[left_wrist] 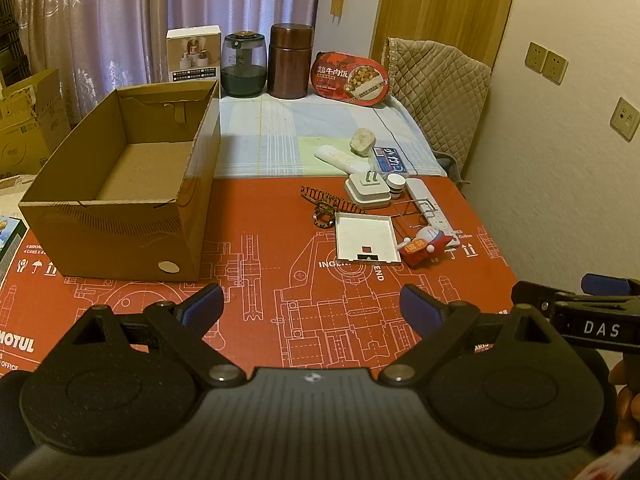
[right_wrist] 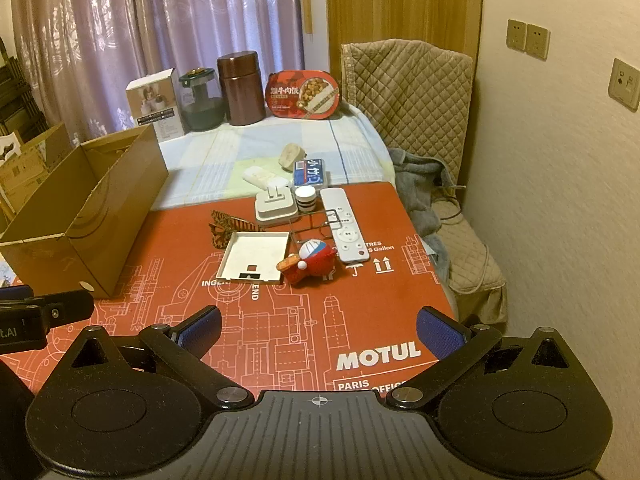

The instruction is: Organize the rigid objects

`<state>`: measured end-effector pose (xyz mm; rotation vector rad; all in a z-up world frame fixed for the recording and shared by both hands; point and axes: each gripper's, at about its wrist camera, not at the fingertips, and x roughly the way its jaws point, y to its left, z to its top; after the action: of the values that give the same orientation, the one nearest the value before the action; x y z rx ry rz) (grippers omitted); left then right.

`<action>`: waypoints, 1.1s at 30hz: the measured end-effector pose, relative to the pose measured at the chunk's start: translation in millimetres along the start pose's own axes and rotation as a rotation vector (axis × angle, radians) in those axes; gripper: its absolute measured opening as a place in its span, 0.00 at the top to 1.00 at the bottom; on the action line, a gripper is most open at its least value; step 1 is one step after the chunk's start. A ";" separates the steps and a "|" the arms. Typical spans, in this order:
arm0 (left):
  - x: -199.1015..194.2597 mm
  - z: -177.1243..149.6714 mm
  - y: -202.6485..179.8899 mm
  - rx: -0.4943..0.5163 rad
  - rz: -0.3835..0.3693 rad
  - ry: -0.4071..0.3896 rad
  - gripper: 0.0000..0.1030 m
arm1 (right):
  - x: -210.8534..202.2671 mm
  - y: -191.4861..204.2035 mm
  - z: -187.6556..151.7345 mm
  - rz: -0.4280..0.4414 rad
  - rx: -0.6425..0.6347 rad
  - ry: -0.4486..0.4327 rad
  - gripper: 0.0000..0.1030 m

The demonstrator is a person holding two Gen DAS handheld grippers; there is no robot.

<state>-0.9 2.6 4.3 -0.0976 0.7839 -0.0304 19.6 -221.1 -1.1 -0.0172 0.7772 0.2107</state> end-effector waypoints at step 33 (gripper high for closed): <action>38.5 16.9 3.8 0.041 0.005 0.003 0.10 | 26.3 -7.2 13.6 0.028 -0.017 -0.029 0.02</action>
<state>38.3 5.2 -11.2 -0.0567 0.7858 -0.0417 48.8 -222.1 -10.1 -0.0190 0.7471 0.2433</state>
